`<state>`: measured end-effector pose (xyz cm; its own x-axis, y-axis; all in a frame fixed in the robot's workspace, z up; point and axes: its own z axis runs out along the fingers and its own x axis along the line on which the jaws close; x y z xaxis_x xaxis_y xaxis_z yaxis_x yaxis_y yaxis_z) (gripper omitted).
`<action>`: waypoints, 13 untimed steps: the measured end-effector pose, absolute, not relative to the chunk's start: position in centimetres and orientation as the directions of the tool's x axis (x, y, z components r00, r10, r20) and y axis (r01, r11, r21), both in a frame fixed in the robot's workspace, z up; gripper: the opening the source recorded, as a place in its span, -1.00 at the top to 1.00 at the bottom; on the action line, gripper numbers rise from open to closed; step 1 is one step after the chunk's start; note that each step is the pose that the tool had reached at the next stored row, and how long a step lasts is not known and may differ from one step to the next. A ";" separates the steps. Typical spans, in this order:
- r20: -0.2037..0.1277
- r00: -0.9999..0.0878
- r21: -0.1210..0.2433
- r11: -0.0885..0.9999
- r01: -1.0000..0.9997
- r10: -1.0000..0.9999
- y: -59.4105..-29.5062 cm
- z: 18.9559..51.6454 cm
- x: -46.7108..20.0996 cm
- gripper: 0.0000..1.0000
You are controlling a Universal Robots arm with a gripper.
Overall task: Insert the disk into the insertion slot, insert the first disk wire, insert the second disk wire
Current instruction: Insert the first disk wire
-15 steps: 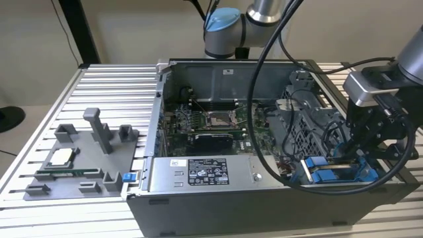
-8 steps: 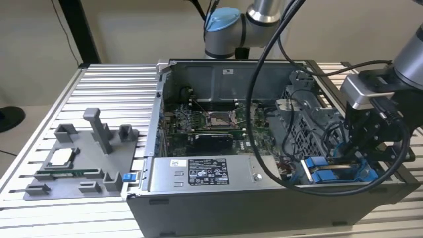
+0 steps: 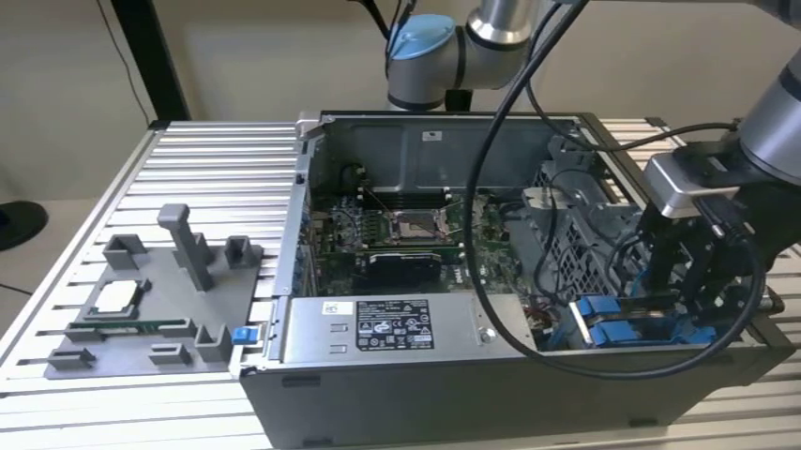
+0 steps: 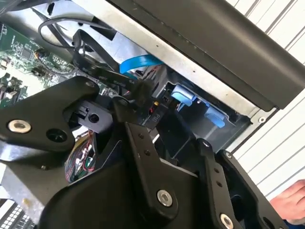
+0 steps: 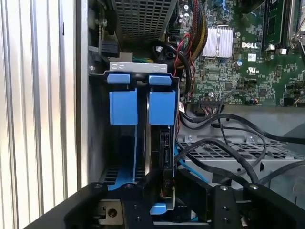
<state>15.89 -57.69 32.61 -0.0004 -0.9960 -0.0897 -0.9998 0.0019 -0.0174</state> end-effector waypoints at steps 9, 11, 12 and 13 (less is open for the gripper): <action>-0.090 -0.001 -0.005 0.002 -1.000 -0.996 -57.7 35.3 15.9 -1.00; -0.090 -0.002 -0.003 0.002 -1.000 -0.996 -57.7 36.0 15.9 -1.00; -0.090 -0.002 -0.002 0.002 -1.000 -0.996 -57.7 36.4 15.9 -1.00; -0.090 -0.002 -0.001 0.002 -1.000 -0.996 -57.7 36.8 15.9 -1.00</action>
<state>15.89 -57.65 36.78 -0.0018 -0.9959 -0.0900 -1.0000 0.0020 -0.0014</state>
